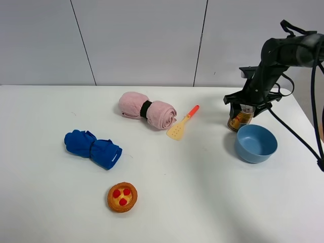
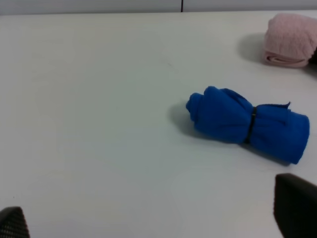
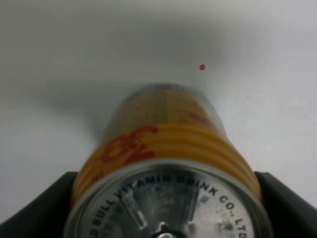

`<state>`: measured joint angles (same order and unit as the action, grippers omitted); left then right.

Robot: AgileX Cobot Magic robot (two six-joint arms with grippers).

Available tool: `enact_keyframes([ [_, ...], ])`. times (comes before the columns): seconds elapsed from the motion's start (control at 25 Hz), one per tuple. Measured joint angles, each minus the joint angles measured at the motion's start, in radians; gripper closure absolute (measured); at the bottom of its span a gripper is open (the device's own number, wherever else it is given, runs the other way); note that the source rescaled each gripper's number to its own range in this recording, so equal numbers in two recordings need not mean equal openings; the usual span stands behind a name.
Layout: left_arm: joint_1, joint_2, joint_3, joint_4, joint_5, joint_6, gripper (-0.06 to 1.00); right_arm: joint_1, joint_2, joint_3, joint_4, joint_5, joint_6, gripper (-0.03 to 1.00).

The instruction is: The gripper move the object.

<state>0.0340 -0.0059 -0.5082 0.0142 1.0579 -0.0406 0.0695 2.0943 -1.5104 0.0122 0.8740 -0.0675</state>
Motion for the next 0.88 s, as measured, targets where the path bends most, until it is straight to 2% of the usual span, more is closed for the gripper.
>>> enact_keyframes([
  [0.36, 0.000, 0.000, 0.000, 0.000, 0.000, 0.000, -0.06, 0.000, 0.006, -0.003, 0.002, -0.003, -0.001, 0.97],
  [0.4, 0.000, 0.000, 0.000, 0.000, 0.000, 0.000, -0.06, 0.000, 0.006, -0.003, 0.003, -0.003, -0.012, 0.94],
  [0.44, 0.000, 0.000, 0.000, 0.000, 0.000, 0.000, -0.06, 0.000, 0.006, -0.003, 0.007, -0.006, -0.015, 0.78],
  [0.48, 0.000, 0.000, 0.000, 0.000, 0.000, 0.000, -0.06, 0.000, 0.006, -0.003, 0.008, -0.008, -0.016, 0.54],
  [0.56, 0.000, 0.000, 0.000, 0.000, 0.000, 0.000, -0.06, 0.000, 0.006, -0.003, 0.010, -0.008, -0.008, 0.22],
  [0.6, 0.000, 0.000, 0.000, 0.000, 0.000, 0.000, -0.06, 0.000, 0.006, -0.003, 0.010, -0.008, -0.004, 0.16],
  [0.64, 0.000, 0.000, 0.000, 0.000, 0.000, 0.000, -0.06, 0.000, 0.006, -0.003, 0.010, -0.008, -0.004, 0.16],
  [0.72, 0.000, 0.000, 0.000, 0.000, 0.000, 0.000, -0.06, 0.000, 0.006, -0.003, 0.012, -0.008, 0.001, 0.10],
  [0.88, 0.000, 0.000, 0.000, 0.000, 0.000, 0.000, -0.06, 0.005, -0.034, -0.003, 0.018, -0.008, 0.002, 0.06],
])
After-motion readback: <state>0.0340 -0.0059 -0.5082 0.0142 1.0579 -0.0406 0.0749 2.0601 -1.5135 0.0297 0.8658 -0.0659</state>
